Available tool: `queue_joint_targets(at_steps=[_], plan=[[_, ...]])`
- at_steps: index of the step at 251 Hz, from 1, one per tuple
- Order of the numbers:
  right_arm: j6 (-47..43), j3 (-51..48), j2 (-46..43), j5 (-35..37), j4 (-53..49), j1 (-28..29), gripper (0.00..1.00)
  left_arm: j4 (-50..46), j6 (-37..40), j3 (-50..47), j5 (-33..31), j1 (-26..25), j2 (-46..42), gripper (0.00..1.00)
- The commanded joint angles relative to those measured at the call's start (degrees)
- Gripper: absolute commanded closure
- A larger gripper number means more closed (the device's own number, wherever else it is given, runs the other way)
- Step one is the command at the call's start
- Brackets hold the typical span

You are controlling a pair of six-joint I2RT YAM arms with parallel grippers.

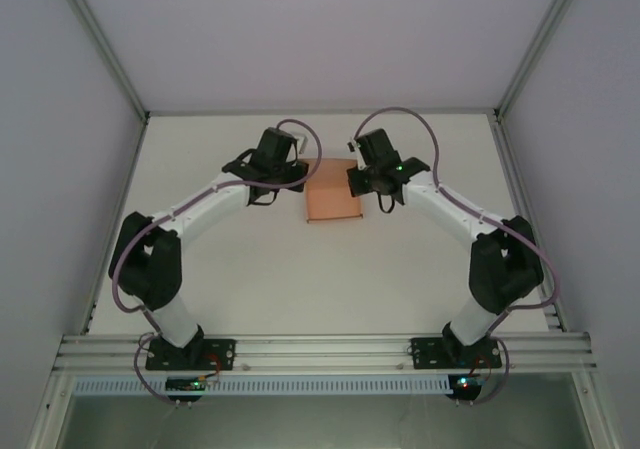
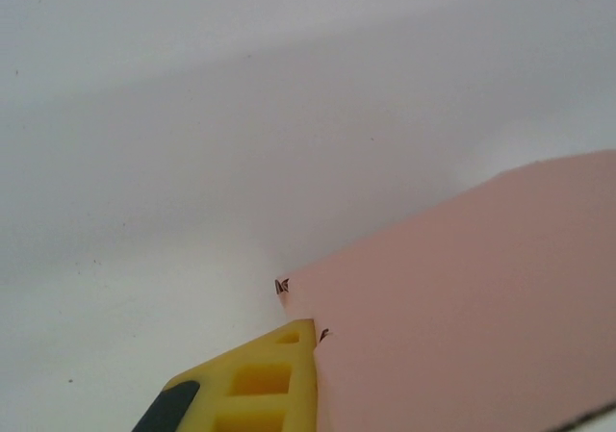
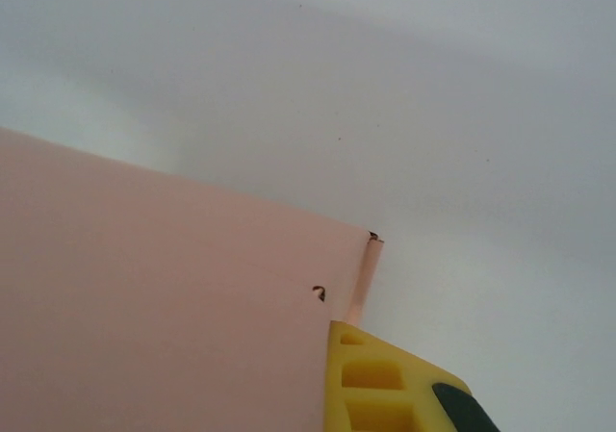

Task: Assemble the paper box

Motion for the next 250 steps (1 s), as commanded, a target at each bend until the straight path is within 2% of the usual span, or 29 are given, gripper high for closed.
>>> queue_joint_targets(at_steps=[1, 64, 122, 189, 212, 250], plan=[[8.4, 0.3, 0.9, 2.9, 9.3, 3.2, 1.00, 6.5, -10.2, 0.7, 1.6, -0.7, 1.5, 1.00], [9.4, 0.6, 5.8, 4.5, 9.8, 4.5, 1.00, 8.4, -14.2, 2.0, 3.1, -1.2, 6.3, 1.00], [11.0, -2.6, 7.8, 6.3, 14.6, 4.9, 1.00, 11.8, -17.5, 0.7, 3.5, -3.1, 9.5, 1.00], [11.0, -5.3, 6.5, 10.3, 15.0, 6.8, 1.00, 15.5, -18.2, -1.1, 7.5, -3.9, 6.8, 1.00], [10.7, -8.4, 5.1, 12.1, 16.8, 7.5, 1.00, 16.0, -17.6, -4.0, 7.3, -3.9, 5.9, 1.00], [9.8, -15.8, 2.6, 15.4, 22.0, 8.4, 1.00, 21.3, -16.3, -13.8, 8.8, -4.3, 3.7, 1.00]])
